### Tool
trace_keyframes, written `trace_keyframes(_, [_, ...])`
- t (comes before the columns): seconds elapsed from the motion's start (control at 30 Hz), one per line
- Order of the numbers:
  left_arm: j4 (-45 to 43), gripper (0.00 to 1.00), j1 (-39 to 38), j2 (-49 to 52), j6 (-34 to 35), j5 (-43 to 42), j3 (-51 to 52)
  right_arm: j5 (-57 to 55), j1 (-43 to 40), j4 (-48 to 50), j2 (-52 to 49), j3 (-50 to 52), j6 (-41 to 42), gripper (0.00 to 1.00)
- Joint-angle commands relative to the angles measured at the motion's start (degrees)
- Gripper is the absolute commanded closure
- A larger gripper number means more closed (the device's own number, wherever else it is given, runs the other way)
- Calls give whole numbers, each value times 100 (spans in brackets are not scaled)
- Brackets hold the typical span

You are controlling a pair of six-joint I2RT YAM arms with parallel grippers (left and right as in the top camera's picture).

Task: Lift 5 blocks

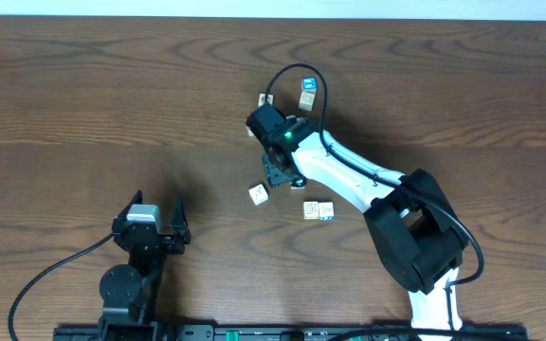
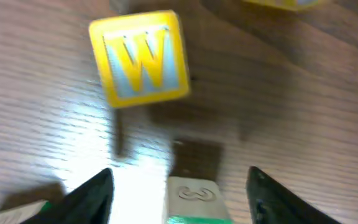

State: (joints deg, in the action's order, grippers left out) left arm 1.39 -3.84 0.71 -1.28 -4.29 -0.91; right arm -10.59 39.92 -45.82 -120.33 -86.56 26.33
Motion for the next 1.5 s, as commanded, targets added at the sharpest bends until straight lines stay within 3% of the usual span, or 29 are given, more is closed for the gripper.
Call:
trace_keyframes(0.0, [227,28,28,-4,31,-101,68,129,-9,92,-11,-120,-15,49])
trace_keyframes(0.23, [227,27,28,-4,31,-101,68,120,-9,107,-11,-118,74,84])
trace_keyframes(0.4, [227,27,28,-4,31,-101,68,118,-9,61,-11,-118,197,94])
trace_keyframes(0.5, [227,28,28,-4,31,-101,68,76,-9,66,-11,-118,195,95])
trace_keyframes(0.67, [227,27,28,-4,31,-98,68,-197,-33,83,-11,-118,188,88])
trace_keyframes(0.93, [227,28,28,-4,31,-98,68,-247,-184,11,-11,-118,192,99])
trace_keyframes(1.47, [227,27,28,-4,31,-98,68,-249,-153,-356,-11,-118,234,99])
